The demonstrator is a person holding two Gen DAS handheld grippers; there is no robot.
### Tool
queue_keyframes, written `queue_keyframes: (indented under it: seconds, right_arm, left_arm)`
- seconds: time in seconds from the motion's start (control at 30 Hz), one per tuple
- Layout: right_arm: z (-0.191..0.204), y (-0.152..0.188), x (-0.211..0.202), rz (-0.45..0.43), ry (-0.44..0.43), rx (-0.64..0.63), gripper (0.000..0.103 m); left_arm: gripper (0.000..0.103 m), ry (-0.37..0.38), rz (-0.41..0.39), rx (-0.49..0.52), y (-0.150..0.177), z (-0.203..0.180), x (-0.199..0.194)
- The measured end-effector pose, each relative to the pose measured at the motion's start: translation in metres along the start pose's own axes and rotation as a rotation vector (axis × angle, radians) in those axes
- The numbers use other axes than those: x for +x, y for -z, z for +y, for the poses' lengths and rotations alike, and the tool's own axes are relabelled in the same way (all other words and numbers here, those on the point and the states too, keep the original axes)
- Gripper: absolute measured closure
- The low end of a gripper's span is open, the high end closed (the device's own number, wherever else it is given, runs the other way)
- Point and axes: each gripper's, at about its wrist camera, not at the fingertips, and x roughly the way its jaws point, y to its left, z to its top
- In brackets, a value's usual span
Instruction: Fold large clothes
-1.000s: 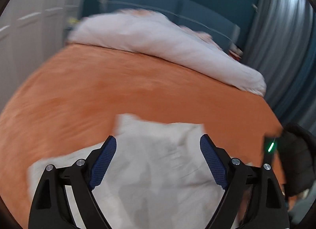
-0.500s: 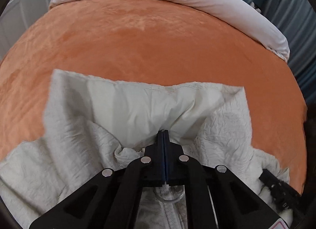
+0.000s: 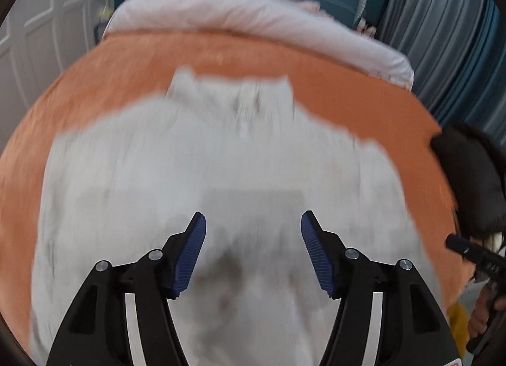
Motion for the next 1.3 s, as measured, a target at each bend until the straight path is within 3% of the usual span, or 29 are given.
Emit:
queue_keyframes:
  seconds: [0.1,0.2,0.3,0.43,0.5,0.67,0.73,0.8,0.87,0.97,1.1,1.2,1.3]
  right_arm:
    - [0.017,0.044,-0.006,0.073,-0.047,-0.027,0.066]
    - [0.036,0.077,-0.006,0.115,-0.038,-0.093,0.066]
    - [0.046,0.085,-0.01,0.104,-0.034,-0.103,0.066]
    - [0.066,0.084,-0.022,0.066,-0.076,-0.111,0.066]
    - [0.077,0.087,-0.024,0.066,-0.071,-0.134,0.065]
    - [0.088,0.116,-0.024,0.111,-0.052,-0.176,0.064]
    - [0.086,0.125,-0.024,0.124,-0.04,-0.167,0.064]
    - [0.079,0.129,-0.029,0.129,-0.018,-0.144,0.064]
    - [0.071,0.13,-0.043,0.115,0.001,-0.128,0.064]
    - [0.053,0.134,-0.07,0.119,0.062,-0.131,0.054]
    - [0.026,0.154,-0.095,0.213,0.145,-0.145,0.049]
    - [0.009,0.174,-0.102,0.29,0.129,-0.087,0.047]
    - [0.006,0.192,-0.099,0.328,0.061,-0.021,0.046]
  left_arm:
    - [0.042,-0.008,0.072,-0.028,0.048,0.004,-0.009]
    - [0.042,0.013,0.076,0.003,0.081,-0.012,-0.028]
    - [0.042,0.038,0.061,0.062,0.097,-0.036,-0.039]
    - [0.041,-0.066,0.085,0.113,0.113,-0.046,-0.032]
    - [0.041,-0.116,0.087,0.089,0.119,-0.035,-0.036]
    - [0.039,-0.184,0.096,-0.075,0.124,0.033,-0.056]
    - [0.041,-0.178,0.107,-0.099,0.131,0.053,-0.063]
    - [0.041,-0.207,0.123,-0.133,0.141,0.068,-0.074]
    - [0.04,-0.206,0.083,-0.169,0.142,0.079,-0.095]
    - [0.032,-0.266,0.028,-0.191,0.14,0.096,-0.13]
    - [0.026,-0.324,0.085,-0.235,0.146,0.136,-0.157]
    - [0.026,-0.287,0.173,-0.331,0.162,0.163,-0.16]
    - [0.025,-0.222,0.185,-0.428,0.177,0.171,-0.163]
